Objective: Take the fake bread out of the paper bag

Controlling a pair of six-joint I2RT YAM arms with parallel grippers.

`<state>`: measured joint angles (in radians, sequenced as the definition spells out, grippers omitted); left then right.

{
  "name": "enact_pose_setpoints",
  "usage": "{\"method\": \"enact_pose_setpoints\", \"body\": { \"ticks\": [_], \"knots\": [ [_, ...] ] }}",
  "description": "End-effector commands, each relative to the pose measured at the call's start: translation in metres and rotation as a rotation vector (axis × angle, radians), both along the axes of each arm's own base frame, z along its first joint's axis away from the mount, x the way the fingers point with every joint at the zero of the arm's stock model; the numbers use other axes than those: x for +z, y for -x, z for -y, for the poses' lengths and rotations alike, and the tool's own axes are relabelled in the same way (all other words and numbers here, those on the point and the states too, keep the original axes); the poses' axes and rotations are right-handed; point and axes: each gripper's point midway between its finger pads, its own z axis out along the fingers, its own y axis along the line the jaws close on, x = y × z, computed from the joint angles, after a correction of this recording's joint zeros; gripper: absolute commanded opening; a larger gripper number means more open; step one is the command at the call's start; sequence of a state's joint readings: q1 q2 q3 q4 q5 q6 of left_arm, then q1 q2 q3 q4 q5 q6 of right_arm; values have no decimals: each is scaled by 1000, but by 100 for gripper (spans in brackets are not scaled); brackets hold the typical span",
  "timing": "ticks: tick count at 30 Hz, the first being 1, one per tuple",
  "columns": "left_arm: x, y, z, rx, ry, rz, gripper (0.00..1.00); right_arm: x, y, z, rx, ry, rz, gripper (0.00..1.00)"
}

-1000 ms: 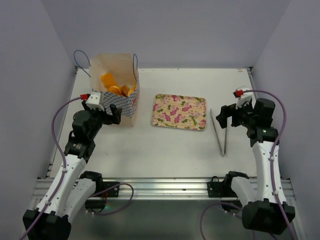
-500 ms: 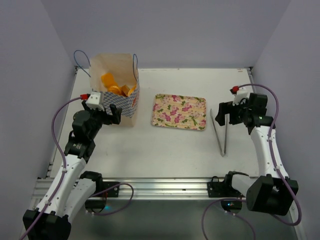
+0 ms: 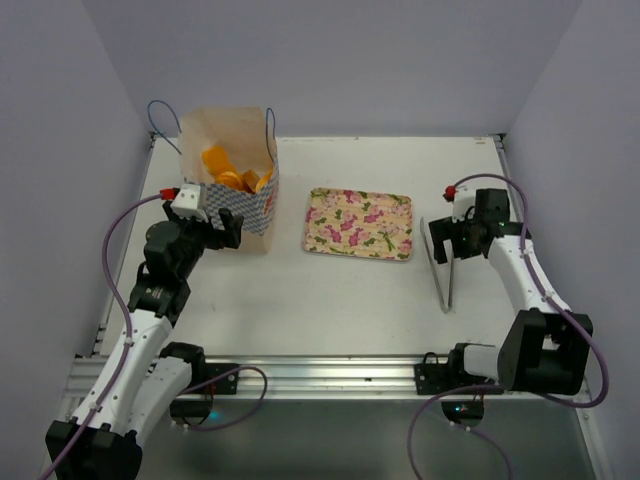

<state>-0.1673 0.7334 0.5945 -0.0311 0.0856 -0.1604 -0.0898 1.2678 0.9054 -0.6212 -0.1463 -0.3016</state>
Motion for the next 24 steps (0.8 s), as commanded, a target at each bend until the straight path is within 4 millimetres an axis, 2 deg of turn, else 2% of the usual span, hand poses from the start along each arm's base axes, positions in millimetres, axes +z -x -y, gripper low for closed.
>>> {"method": "enact_pose_setpoints", "body": {
  "ticks": [1, 4, 8, 13, 16, 24],
  "knots": [
    [21, -5, 1, -3, -1, 68, 100, -19, 10, -4, 54, 23, -72, 99],
    [23, -4, 2, -5, 0, 68, 100, -28, 8, -11, 62, 55, -89, 99],
    [21, -4, 2, -6, 1, 63, 100, -35, 2, -11, 51, 55, -129, 99],
    [19, -6, 3, -8, -1, 54, 100, -56, 7, -8, 56, 71, -210, 99],
    [18, -6, 3, -11, -1, 51, 100, -61, 8, -4, 45, 94, -221, 99],
    [16, -7, 5, -21, -1, 40, 100, -75, 10, -10, 57, 61, -273, 99]
  ]
}}
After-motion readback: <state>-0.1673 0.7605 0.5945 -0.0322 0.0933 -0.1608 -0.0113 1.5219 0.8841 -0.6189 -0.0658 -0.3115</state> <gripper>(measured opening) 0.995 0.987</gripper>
